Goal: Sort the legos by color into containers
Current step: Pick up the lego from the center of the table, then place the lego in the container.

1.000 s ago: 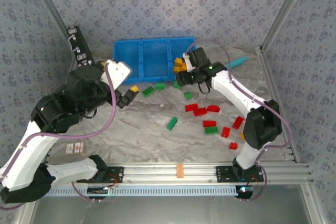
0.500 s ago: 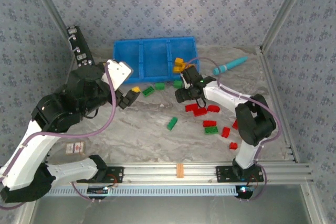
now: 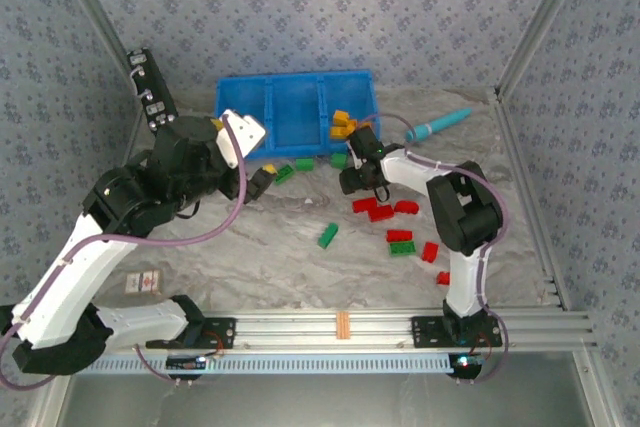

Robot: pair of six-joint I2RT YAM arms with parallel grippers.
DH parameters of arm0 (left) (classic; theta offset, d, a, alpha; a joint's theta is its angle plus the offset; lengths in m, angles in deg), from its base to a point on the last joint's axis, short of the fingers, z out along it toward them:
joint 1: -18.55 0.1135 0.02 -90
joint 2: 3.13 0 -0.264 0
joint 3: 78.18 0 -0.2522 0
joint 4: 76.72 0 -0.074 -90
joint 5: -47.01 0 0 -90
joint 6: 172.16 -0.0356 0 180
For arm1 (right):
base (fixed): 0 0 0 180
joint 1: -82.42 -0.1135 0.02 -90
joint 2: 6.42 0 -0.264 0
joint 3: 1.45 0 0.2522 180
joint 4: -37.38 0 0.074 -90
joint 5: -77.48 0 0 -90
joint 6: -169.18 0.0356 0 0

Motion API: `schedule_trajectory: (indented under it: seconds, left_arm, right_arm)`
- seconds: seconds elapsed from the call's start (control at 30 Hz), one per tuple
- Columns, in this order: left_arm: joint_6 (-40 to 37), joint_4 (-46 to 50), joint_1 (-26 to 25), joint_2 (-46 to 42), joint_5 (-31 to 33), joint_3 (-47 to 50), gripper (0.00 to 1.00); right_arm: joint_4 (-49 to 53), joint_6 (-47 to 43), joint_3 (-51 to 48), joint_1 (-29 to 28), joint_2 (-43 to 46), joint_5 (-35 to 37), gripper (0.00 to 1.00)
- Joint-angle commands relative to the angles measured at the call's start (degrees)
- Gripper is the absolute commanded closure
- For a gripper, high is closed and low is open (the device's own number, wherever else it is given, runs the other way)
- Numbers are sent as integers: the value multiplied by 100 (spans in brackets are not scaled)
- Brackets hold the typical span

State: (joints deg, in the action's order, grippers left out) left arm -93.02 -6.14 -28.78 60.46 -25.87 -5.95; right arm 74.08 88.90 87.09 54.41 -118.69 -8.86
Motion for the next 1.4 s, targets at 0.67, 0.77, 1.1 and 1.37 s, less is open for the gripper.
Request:
schedule_trajectory:
  seconds: [0.67,0.77,1.1,1.37]
  left_arm:
    - [-84,-109,70,-59,106,-158,0]
    - [-97,-151,64,-190,139,-49,0]
    - [-163,-215,69,-478,261,40,0]
    - [-176,-223,108,-427,279,33,0]
  right_arm:
    - [608,-286,711,72,36,-161,71]
    - [902,-320,1246,-16,217,-152,72]
    - [1769,-609,4362,-511,-935,125,73]
    - [2382,-614,7453,-636,-3091,-11,72]
